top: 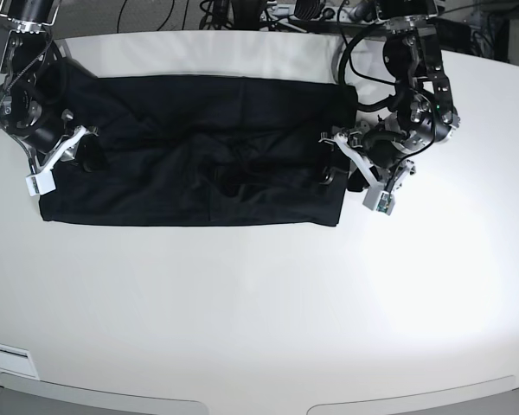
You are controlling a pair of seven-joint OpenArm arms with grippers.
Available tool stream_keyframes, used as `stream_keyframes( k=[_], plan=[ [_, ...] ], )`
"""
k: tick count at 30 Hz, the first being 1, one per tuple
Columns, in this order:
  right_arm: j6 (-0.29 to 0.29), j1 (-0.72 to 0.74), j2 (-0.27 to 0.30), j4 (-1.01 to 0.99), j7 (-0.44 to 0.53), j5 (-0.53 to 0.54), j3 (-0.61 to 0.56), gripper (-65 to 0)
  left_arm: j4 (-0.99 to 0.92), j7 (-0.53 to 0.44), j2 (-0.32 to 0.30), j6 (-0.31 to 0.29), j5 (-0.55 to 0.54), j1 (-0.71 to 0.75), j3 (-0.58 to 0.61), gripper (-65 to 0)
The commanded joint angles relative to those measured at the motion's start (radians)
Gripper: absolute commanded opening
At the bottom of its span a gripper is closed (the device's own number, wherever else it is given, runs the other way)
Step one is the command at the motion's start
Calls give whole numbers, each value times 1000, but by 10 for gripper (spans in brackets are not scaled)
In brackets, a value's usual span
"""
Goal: Fold the T-shirt properly
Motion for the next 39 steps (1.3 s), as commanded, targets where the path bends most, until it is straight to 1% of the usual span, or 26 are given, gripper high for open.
stream_keyframes(
  k=[1, 2, 3, 4, 6, 7, 8, 11, 13, 14, 16, 27, 33, 36, 39],
  plan=[
    [-8, -6, 6, -5, -68, -53, -6, -555, 9, -11, -2, 1, -9, -10, -1, -249],
    [-8, -6, 6, -5, -68, -53, -6, -555, 10, -11, -2, 2, -10, -10, -1, -249],
    [-8, -6, 6, -5, -68, -53, -6, -555, 10, -13, -2, 1, -10, -10, -1, -266],
    [-8, -6, 6, -5, -68, -53, -6, -555, 10, -14, -2, 1, -11, -13, -1, -306],
    [-8, -6, 6, -5, -68, -53, -6, -556, 10, -9, -2, 1, -26, -13, -1, -409],
    [-8, -6, 6, -5, -68, -53, -6, -555, 12, -6, -2, 0, -40, -13, -1, -442],
    [-8, -6, 6, -5, -68, -53, -6, -556, 14, -3, -2, -3, -56, -13, -1, -457],
    [-8, -6, 6, -5, -68, -53, -6, -555, 19, -2, -2, -38, -90, -16, -1, -456],
    [-8, -6, 6, -5, -68, -53, -6, -555, 19, -2, -2, -45, -91, -20, -1, -463],
    [-8, -6, 6, -5, -68, -53, -6, -555, 19, 0, -2, -44, -90, -22, -1, -509],
    [-8, -6, 6, -5, -68, -53, -6, -555, 19, 9, -2, -45, -91, -24, -1, -650],
    [-8, -6, 6, -5, -68, -53, -6, -556, 20, 20, -2, -45, -97, -24, -1, -650],
    [-8, -6, 6, -5, -67, -53, -6, -555, 84, 20, -3, -45, -100, -24, -1, -650],
    [-8, -6, 6, -5, -68, -53, -6, -556, 100, 21, -3, -63, -104, -24, -1, -644],
    [-8, -6, 6, -5, -68, -53, -6, -555, 100, 28, -2, -64, -107, -23, -1, -445]
  ],
)
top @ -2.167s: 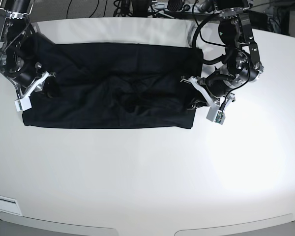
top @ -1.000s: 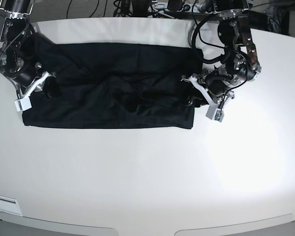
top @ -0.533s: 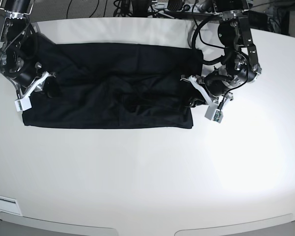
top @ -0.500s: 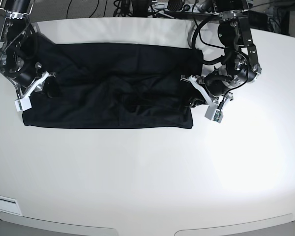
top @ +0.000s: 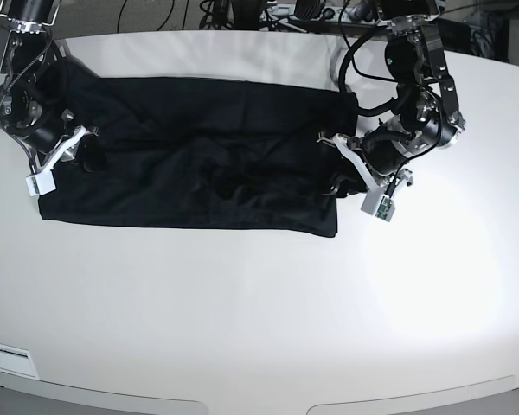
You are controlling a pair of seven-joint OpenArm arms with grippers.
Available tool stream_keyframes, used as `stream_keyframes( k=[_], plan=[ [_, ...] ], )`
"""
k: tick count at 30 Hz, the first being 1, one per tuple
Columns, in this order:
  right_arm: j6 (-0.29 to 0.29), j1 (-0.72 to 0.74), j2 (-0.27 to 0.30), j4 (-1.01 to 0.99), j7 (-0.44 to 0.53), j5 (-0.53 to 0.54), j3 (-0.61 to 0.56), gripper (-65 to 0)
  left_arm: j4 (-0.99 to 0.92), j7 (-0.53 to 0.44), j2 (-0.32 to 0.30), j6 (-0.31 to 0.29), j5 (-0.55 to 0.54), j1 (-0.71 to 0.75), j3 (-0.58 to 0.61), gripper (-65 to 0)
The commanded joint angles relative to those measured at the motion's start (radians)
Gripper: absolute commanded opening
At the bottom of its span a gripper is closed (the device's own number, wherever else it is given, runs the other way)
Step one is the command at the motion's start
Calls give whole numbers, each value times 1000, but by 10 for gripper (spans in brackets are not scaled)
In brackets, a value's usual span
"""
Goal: Fold the T-shirt properly
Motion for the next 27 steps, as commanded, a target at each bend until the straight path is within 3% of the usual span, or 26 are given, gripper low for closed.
stream_keyframes(
  k=[1, 3, 10, 12, 15, 16, 22, 27],
  plan=[
    [-8, -6, 6, -5, -68, -53, -6, -556, 20, -18, -3, -5, -21, -14, -1, -386],
    [-8, -6, 6, -5, -68, -53, -6, -555, 20, -18, -3, -5, -21, -14, -1, -323],
    [-8, -6, 6, -5, -68, -53, -6, -556, 19, -19, -3, -5, -13, -8, -1, -323],
    [-8, -6, 6, -5, -68, -53, -6, -555, 19, -19, -2, -5, -13, -9, -1, -374],
    [-8, -6, 6, -5, -68, -53, -6, -555, 19, -19, -2, -5, -13, -8, -1, -620],
    [-8, -6, 6, -5, -68, -53, -6, -555, 19, -19, -2, -5, -13, -9, -1, -650],
    [-8, -6, 6, -5, -67, -53, -6, -555, 19, -11, -2, -6, -48, -9, -1, -650],
    [-8, -6, 6, -5, -66, -53, -6, -556, 19, 45, -2, -112, -183, -9, -1, -650]
  ],
)
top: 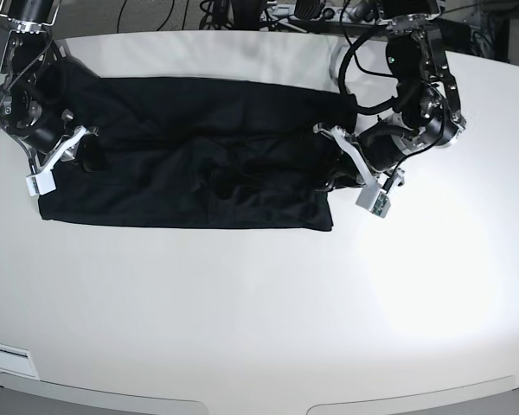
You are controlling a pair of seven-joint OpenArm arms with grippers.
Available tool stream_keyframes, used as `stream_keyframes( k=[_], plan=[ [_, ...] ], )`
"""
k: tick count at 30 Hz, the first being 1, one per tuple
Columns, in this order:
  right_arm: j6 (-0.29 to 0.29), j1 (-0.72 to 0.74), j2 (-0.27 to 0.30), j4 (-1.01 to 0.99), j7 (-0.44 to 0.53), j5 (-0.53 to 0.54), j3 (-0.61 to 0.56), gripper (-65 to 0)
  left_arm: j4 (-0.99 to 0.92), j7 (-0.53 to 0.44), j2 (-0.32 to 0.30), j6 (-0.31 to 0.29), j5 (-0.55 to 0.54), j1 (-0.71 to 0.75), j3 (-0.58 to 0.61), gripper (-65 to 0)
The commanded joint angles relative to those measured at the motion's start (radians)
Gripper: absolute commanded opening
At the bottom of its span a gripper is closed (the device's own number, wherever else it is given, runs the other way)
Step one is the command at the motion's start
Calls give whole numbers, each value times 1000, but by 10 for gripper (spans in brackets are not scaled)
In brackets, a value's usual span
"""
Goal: Fold the T-shirt properly
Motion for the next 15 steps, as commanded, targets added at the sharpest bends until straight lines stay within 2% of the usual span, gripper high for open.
stream_keyframes(
  k=[1, 9, 13, 15],
  plan=[
    [-8, -6, 6, -5, -64, -53, -6, -555, 19, -5, -2, -20, -40, -13, -1, -650],
    [-8, -6, 6, -5, -64, -53, -6, -555, 19, 16, -6, -21, -24, -13, -1, -650],
    [-8, -6, 6, -5, -65, -53, -6, -555, 19, 15, -47, -14, 19, -14, -1, -650],
    [-8, -6, 6, -5, -65, -53, -6, -555, 19, 14, -66, -14, 3, -14, -1, -650]
  ],
)
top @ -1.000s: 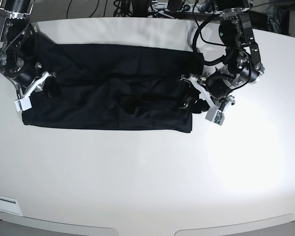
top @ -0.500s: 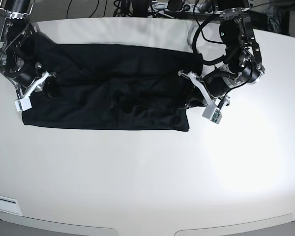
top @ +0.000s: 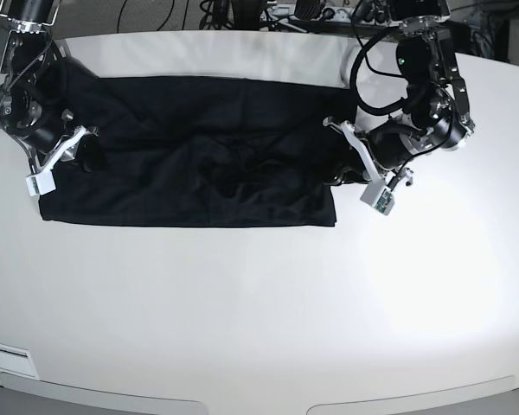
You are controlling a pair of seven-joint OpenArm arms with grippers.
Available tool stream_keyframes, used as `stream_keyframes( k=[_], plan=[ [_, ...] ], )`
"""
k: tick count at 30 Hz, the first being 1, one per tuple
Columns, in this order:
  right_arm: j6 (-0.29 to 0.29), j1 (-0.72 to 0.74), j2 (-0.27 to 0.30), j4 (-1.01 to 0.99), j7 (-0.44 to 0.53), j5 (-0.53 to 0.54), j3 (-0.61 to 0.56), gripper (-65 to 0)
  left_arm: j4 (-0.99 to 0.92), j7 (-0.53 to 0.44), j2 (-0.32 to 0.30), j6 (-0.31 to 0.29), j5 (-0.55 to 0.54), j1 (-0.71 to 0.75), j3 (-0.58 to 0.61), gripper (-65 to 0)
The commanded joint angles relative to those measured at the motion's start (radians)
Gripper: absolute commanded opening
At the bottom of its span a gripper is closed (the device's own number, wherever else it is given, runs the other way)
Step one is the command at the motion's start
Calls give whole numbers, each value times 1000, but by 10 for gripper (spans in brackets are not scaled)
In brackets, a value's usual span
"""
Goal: Fold the T-shirt properly
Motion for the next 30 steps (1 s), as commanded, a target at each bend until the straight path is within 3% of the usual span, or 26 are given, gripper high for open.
stream_keyframes(
  k=[1, 6, 13, 19, 24, 30],
  plan=[
    [-8, -6, 6, -5, -64, -52, -6, -555, 19, -18, -7, -13, -66, -11, 3, -650],
    [-8, -6, 6, -5, -64, -52, -6, -556, 19, 65, -13, -28, -258, -11, 105, -650],
    [-8, -6, 6, -5, -65, -53, -6, -555, 19, 71, -13, -28, -225, -11, 311, -650],
    [-8, -6, 6, -5, -64, -53, -6, -555, 19, 67, -13, -28, -196, -12, 407, -650],
    [-8, -6, 6, -5, -64, -53, -6, -555, 21, 68, -13, -28, -184, -23, 375, -650],
    [-8, -6, 6, -5, -65, -53, -6, -555, 37, 55, -21, -28, -172, -32, 167, -650]
  ],
)
